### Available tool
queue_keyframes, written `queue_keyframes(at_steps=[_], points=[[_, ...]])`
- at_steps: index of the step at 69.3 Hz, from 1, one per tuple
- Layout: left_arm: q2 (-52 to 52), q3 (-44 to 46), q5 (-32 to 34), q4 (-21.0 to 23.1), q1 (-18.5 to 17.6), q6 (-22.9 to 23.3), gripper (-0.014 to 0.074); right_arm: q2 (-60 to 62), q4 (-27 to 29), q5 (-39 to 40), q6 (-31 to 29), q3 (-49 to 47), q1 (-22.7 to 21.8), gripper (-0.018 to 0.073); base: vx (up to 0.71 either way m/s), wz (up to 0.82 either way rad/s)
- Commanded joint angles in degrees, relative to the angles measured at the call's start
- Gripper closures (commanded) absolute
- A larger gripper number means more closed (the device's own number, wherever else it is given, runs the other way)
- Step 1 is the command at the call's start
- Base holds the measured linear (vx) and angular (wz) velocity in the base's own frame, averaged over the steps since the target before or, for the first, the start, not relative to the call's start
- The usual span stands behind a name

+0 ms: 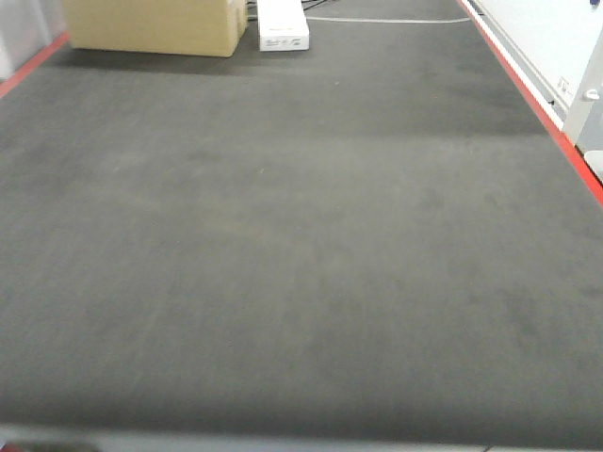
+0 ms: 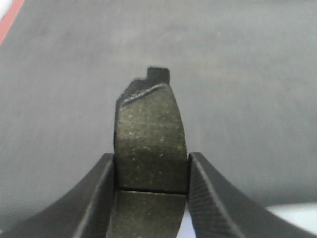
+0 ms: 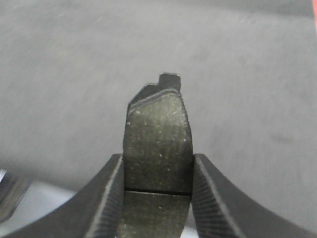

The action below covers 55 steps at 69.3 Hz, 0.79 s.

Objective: Move and align brake pads A on conveyor
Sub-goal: 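Position both held brake pads above the dark conveyor belt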

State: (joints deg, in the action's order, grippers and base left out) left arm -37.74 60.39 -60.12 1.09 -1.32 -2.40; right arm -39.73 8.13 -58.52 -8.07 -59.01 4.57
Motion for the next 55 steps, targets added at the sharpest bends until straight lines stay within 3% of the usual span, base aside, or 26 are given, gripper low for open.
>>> queue_keyframes(at_steps=[1, 55], points=[[-0.2, 1.5, 4.7, 0.4, -0.1, 0.1, 0.0603, -0.2, 0.4, 4.9, -0.6, -1.6, -0.1, 0.0566, 0.38, -0.14], [-0.2, 1.5, 4.7, 0.4, -0.1, 0.1, 0.0603, -0.2, 0.4, 4.9, -0.6, -1.6, -0.1, 0.0566, 0.22, -0.08]])
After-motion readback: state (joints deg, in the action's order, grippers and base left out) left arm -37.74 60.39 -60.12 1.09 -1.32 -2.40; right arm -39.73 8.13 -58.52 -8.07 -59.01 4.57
